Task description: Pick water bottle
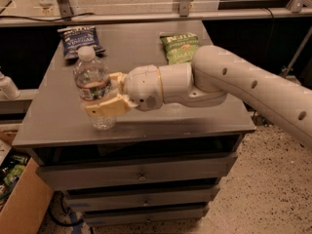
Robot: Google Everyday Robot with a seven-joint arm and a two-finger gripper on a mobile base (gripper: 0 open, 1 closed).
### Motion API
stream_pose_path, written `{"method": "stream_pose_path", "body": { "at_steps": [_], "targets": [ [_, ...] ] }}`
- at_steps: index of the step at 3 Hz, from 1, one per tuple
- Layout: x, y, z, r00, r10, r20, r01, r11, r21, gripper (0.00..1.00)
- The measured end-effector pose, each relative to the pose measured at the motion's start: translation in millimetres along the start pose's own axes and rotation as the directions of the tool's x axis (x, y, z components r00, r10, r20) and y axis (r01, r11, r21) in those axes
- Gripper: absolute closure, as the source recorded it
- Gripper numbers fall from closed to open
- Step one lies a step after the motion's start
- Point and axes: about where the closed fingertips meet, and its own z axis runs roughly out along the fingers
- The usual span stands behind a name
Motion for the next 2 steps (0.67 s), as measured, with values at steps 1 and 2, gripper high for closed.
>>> {"method": "stream_pose_path", "body": {
  "at_steps": [1,2],
  "targets": [
    [-34.0,-16.6,-3.5,0.997,-0.072,0.018,0.072,0.9972,0.022,1.00],
    [-41.1,-19.7,-4.8,0.996,-0.084,0.024,0.084,0.9961,0.028,1.00]
  ]
}}
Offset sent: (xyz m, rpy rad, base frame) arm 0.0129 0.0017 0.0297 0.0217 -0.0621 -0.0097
